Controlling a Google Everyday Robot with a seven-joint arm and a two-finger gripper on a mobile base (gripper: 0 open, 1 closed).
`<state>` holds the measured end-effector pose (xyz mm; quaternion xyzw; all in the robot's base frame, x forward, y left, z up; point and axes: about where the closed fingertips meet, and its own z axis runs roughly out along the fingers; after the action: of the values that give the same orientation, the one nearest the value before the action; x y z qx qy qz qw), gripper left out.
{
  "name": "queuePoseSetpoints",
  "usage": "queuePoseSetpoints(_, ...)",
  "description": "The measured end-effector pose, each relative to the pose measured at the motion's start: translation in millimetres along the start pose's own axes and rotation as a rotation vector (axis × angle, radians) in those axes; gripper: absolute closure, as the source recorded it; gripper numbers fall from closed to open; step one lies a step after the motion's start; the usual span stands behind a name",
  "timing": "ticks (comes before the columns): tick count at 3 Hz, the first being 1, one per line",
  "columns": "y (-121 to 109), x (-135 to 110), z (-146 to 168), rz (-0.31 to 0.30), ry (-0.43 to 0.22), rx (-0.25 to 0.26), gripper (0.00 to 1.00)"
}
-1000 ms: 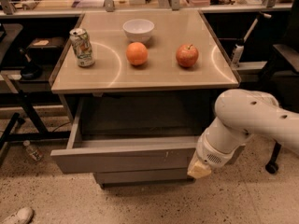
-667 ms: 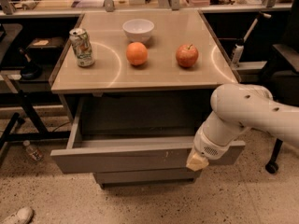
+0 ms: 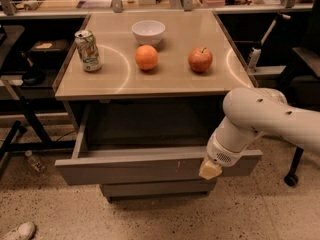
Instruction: Close top drawer
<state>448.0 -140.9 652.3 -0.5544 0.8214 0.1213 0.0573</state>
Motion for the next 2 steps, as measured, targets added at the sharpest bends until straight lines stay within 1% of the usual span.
queuePoseSetpoints(1, 0.0, 0.0, 0.0, 0.0, 0.0, 0.0, 0.65)
queuePoseSetpoints(2, 0.0, 0.0, 0.0, 0.0, 0.0, 0.0, 0.42)
